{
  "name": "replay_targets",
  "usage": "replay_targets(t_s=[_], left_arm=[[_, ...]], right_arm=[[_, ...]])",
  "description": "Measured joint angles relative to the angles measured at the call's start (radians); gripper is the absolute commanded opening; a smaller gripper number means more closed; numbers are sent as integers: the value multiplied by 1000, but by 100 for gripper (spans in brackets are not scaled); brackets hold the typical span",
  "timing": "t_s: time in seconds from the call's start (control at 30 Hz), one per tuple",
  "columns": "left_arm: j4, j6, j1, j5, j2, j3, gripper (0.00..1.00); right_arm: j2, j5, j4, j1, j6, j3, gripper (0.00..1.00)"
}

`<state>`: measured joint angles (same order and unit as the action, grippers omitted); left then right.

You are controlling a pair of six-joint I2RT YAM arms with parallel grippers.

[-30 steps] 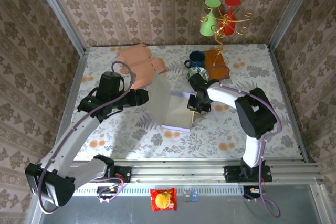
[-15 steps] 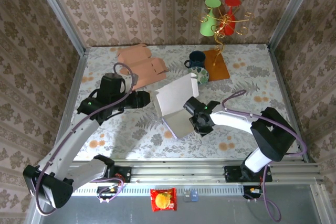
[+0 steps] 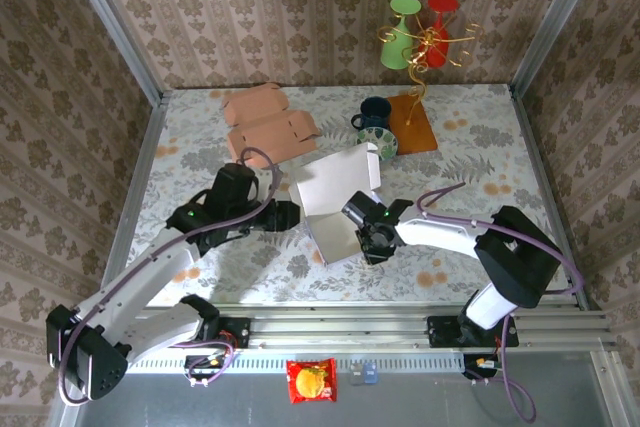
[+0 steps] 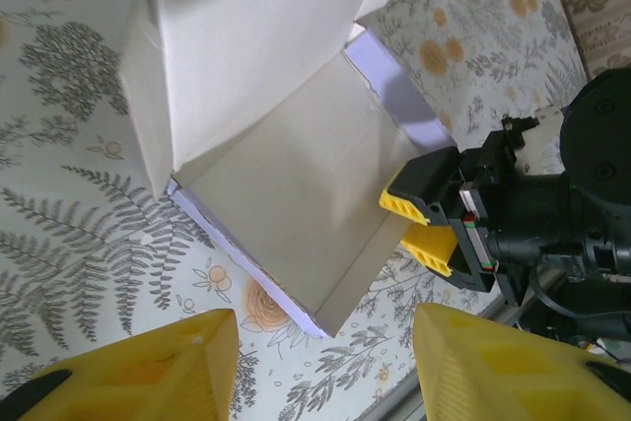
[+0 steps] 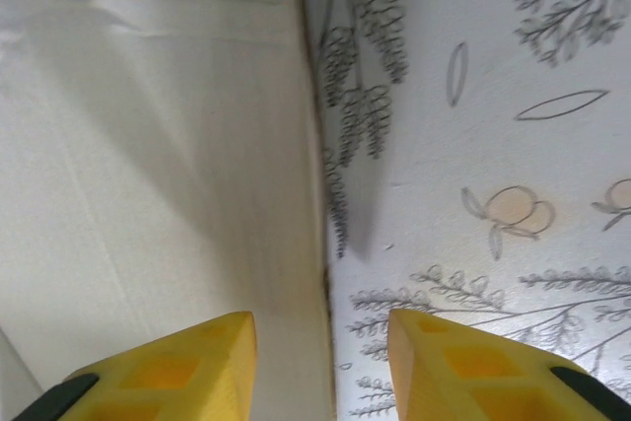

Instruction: Fold the paper box

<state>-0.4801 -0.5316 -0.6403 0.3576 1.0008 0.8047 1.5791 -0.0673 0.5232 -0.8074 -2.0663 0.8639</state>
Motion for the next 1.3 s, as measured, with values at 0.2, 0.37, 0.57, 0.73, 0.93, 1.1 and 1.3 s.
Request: replay_targets(t_s=[0.2, 0.37, 0.57, 0.73, 0.93, 1.1, 1.3], left_arm=[[65, -34, -46, -33, 44, -35, 51], [92, -45, -60, -75, 53, -37, 51], [125, -52, -60, -119, 53, -37, 51], [136, -69, -60, -123, 72, -37, 51], [155, -98, -82, -131, 99, -53, 51], [174, -122, -108, -153, 115, -68, 51], [182, -132, -124, -176, 115, -69, 51]], right_arm=[[-115, -31, 106, 47, 159, 32, 56], [-267, -84, 139, 141, 613, 100, 49], [-171, -71, 145, 276, 1332, 194, 50], [-6, -26, 172, 309, 1677, 203, 52], [87, -1, 161, 312, 1818, 218, 49], [138, 4, 143, 312, 1837, 231, 44], [177, -2, 131, 311, 1837, 236, 38]])
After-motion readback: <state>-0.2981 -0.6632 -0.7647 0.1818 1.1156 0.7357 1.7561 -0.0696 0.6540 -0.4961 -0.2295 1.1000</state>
